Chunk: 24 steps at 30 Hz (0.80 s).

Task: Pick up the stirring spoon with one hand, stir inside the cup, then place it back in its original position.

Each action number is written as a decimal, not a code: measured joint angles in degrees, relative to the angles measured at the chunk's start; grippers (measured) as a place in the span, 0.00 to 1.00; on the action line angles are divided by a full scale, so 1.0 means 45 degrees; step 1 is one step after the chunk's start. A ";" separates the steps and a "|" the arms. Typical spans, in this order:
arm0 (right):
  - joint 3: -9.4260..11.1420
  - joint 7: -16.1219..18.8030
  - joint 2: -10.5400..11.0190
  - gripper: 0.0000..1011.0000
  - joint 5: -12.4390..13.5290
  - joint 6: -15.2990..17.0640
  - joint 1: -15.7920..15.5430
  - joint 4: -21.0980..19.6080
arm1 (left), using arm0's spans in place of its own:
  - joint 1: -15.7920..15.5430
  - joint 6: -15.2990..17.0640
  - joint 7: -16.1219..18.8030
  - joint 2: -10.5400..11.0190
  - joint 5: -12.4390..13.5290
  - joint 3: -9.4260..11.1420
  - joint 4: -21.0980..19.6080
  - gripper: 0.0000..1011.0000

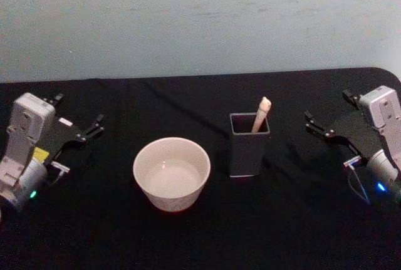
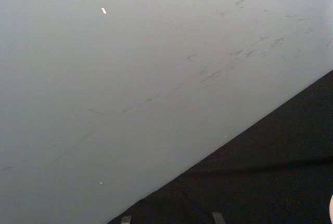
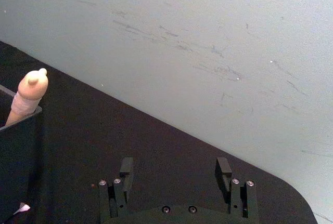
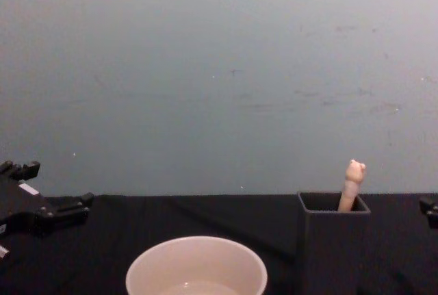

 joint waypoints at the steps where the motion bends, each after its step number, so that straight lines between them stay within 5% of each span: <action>1: 0.0000 -0.0001 -0.0001 0.99 0.0000 0.0000 0.0000 0.0000 | 0.0000 0.0000 0.0000 0.0000 0.0000 0.0001 0.0000 0.99; 24: 0.0000 0.0000 0.0000 0.99 -0.0001 0.0001 0.0001 0.0000 | 0.0000 0.0000 0.0000 0.0000 -0.0001 0.0000 0.0000 0.99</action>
